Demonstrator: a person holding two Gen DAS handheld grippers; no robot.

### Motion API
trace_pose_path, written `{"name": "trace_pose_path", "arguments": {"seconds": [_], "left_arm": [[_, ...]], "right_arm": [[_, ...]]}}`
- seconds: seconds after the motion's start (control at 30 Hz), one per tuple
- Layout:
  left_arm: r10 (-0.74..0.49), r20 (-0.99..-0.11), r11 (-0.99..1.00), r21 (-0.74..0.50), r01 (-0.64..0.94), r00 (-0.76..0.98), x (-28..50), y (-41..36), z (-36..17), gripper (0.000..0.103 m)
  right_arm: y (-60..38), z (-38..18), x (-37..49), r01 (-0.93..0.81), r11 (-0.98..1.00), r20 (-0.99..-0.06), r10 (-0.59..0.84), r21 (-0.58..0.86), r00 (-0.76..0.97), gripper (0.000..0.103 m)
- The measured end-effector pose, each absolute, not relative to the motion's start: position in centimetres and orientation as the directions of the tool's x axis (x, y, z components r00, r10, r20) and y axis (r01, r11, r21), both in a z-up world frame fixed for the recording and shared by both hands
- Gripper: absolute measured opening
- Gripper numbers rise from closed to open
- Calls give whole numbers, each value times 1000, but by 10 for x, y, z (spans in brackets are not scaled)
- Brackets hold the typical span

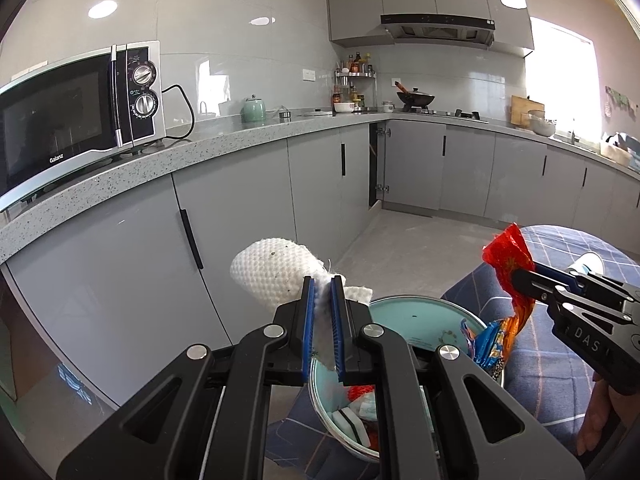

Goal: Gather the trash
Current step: 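Hold the mesh cloth and red bag above the bucket with both tools, then open both tools to drop the mesh cloth and red bag into the bucket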

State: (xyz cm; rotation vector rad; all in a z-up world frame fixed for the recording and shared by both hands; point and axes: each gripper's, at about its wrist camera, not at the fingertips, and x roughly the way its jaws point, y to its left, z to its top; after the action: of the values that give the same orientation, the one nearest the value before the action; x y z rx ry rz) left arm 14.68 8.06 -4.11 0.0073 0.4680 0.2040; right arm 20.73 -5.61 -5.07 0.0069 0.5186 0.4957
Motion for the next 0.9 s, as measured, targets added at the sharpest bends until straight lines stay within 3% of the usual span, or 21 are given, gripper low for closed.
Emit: {"name": "trace_pose_path", "arguments": {"seconds": [0.9], "left_arm": [[169, -464, 985, 43, -169, 869, 152, 81, -45, 9]], "right_arm": [[-49, -56, 214, -457, 881, -492, 455, 123, 743, 17]]}}
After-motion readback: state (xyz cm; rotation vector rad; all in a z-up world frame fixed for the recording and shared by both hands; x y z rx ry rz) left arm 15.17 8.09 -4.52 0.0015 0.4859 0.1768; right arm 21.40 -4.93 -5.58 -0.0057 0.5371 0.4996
